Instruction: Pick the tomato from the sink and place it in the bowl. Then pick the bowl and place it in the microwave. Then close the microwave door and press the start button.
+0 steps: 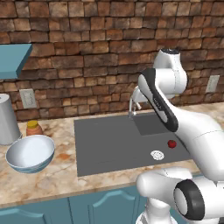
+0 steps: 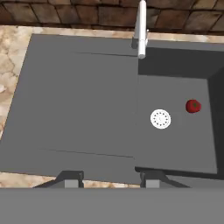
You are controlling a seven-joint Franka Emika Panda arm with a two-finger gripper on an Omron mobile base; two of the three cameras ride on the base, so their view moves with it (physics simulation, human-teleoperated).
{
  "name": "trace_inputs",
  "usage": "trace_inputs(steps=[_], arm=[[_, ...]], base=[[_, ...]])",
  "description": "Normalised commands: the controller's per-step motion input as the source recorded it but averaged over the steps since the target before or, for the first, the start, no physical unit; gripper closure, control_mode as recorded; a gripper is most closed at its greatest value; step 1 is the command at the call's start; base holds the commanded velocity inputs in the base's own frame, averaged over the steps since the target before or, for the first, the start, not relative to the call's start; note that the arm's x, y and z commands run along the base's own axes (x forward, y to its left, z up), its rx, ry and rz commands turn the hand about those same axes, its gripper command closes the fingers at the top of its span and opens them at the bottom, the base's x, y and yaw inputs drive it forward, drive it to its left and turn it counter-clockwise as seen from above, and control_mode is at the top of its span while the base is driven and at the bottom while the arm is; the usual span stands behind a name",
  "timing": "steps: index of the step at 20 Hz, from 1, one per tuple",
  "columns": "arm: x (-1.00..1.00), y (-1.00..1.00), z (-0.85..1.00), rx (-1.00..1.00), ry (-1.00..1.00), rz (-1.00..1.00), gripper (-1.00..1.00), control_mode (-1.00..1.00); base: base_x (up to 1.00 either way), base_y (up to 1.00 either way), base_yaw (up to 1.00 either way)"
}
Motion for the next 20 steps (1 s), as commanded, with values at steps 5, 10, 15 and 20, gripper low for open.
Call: trace_inputs(steps=[5,10,15,20], arm=[[0.00,-0.68,0.00,0.21,0.00,-0.15,-1.00,-1.00],[-0.02,-1.00,-0.46,0.10,0.20,-0.35,-1.00,-1.00],[0.03,-0.94,-0.66,0.00,0.16,-0.09,-1.00,-1.00],[0.41,-0.69,-0.98,-0.03,0.20,-0.26,-1.00,-1.00]], base=[[0.00,0.00,0.00],[0.00,0.00,0.00],[0.00,0.00,0.00],[0.00,0.00,0.00]])
